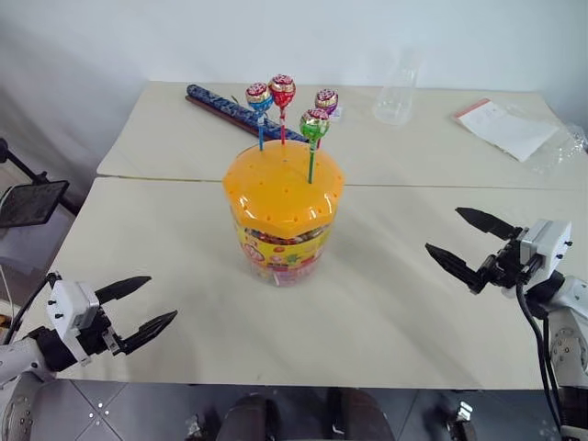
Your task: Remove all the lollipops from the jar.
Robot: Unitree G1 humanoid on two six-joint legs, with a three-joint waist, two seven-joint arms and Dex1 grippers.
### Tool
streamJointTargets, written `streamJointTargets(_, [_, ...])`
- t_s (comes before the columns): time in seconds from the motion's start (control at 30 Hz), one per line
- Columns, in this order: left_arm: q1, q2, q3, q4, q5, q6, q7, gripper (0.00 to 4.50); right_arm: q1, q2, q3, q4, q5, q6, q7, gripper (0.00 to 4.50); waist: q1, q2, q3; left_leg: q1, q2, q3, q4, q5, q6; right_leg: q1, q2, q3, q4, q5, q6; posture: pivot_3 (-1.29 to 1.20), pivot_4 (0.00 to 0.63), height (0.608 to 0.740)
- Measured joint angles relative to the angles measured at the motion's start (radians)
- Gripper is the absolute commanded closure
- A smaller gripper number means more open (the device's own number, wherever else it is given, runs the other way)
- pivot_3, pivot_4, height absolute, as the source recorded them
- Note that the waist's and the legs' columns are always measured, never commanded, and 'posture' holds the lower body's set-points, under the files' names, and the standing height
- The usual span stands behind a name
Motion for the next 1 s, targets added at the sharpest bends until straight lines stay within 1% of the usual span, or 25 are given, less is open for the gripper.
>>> streamJointTargets(0.13, [-0.026,0.003,0.000,0.000,-0.014,0.021,0.006,0.04,-0.004,-0.013,0.006,0.023,-0.006,-0.020,0.053,0.00,-0.001,0.000,0.000,0.000,0.000,0.000,0.000,0.000,0.000,0.000,0.001,-0.001,0.001,0.000,0.000,0.00,0.150,0.740])
streamJointTargets(0.2, [-0.061,0.013,0.001,0.002,-0.070,0.077,0.005,0.04,-0.003,-0.011,0.004,0.013,0.023,-0.011,0.066,0.00,0.000,0.000,0.000,0.000,0.000,-0.001,0.000,0.000,0.000,0.000,0.001,-0.001,0.005,0.000,0.000,0.00,0.150,0.740])
streamJointTargets(0.27, [-0.126,0.040,0.024,0.009,-0.177,0.173,0.004,0.04,0.000,0.004,-0.011,-0.048,0.096,0.035,0.050,0.00,0.000,0.000,0.000,0.000,0.001,-0.002,0.000,0.000,0.000,0.000,0.001,-0.002,0.006,0.000,0.000,0.00,0.150,0.740])
streamJointTargets(0.3, [-0.183,0.055,0.049,0.020,-0.270,0.243,0.010,0.04,0.012,0.015,-0.026,-0.113,0.162,0.079,0.021,0.00,0.002,0.000,0.000,-0.001,0.001,-0.003,0.001,0.000,0.000,0.000,0.000,-0.002,0.007,0.000,0.000,0.00,0.150,0.740])
streamJointTargets(0.4, [-0.280,0.118,0.111,0.037,-0.476,0.404,-0.004,0.04,0.042,0.030,-0.067,-0.307,0.299,0.156,-0.057,0.00,0.000,0.001,0.000,0.000,0.001,-0.004,0.001,0.000,-0.001,0.001,0.001,-0.002,0.007,0.000,0.000,0.00,0.150,0.740])
streamJointTargets(0.47, [-0.322,0.136,0.118,0.065,-0.540,0.471,-0.018,0.04,0.060,0.042,-0.095,-0.405,0.365,0.181,-0.109,0.00,-0.001,0.001,0.000,0.000,0.000,-0.004,0.001,0.000,-0.001,0.001,0.001,-0.002,0.007,0.000,0.000,0.00,0.150,0.740])
streamJointTargets(0.53, [-0.393,0.135,0.090,0.123,-0.548,0.505,-0.028,0.04,0.095,0.049,-0.135,-0.504,0.441,0.216,-0.183,0.00,0.000,0.001,0.000,0.000,0.000,-0.003,0.001,0.000,-0.001,0.001,0.005,-0.003,0.006,0.000,0.000,0.00,0.150,0.740])
streamJointTargets(0.6, [-0.448,0.133,0.058,0.150,-0.546,0.513,-0.039,0.04,0.111,0.049,-0.158,-0.555,0.474,0.231,-0.216,0.00,0.004,0.000,0.000,0.000,0.000,-0.003,0.001,0.000,-0.001,0.001,0.010,-0.004,0.006,0.000,0.000,0.00,0.150,0.740])
streamJointTargets(0.67, [-0.589,0.108,-0.012,0.189,-0.520,0.510,-0.042,0.04,0.147,0.049,-0.171,-0.608,0.504,0.246,-0.237,0.00,0.020,-0.001,0.000,0.000,0.000,-0.002,0.003,0.000,-0.001,0.002,0.013,-0.004,0.006,0.000,0.001,0.00,0.150,0.740])
streamJointTargets(0.77, [-0.756,0.081,-0.116,0.222,-0.478,0.509,-0.054,0.04,0.166,0.065,-0.164,-0.652,0.508,0.247,-0.255,0.00,0.026,-0.001,0.000,0.000,0.000,0.000,0.004,0.000,0.000,0.002,0.014,-0.003,0.005,0.001,0.001,0.00,0.150,0.740])
streamJointTargets(0.83, [-0.825,0.067,-0.169,0.250,-0.452,0.517,-0.059,0.04,0.172,0.073,-0.162,-0.657,0.505,0.244,-0.260,0.00,0.025,-0.001,0.000,0.001,0.000,0.002,0.004,0.000,0.000,0.002,0.014,-0.002,0.005,0.001,0.002,0.00,0.150,0.740])
streamJointTargets(0.87, [-0.866,0.052,-0.197,0.275,-0.431,0.521,-0.061,0.04,0.172,0.076,-0.161,-0.659,0.502,0.243,-0.263,0.00,0.022,-0.001,0.000,0.001,0.001,0.003,0.004,0.000,0.000,0.002,0.015,-0.001,0.005,0.001,0.002,0.00,0.150,0.740])
streamJointTargets(0.97, [-1.019,-0.031,-0.283,0.363,-0.379,0.509,-0.089,0.04,0.165,0.083,-0.152,-0.675,0.494,0.243,-0.295,0.00,0.025,-0.002,0.000,-0.001,0.002,0.003,0.006,0.001,0.000,0.001,0.017,-0.002,0.006,0.001,0.002,0.00,0.150,0.740])
streamJointTargets(1.0, [-1.074,-0.054,-0.310,0.392,-0.364,0.507,-0.110,0.21,0.162,0.084,-0.149,-0.689,0.493,0.244,-0.313,0.00,0.027,-0.002,0.000,-0.001,0.001,0.003,0.007,0.001,0.000,0.001,0.017,-0.002,0.006,0.001,0.002,0.00,0.150,0.740])
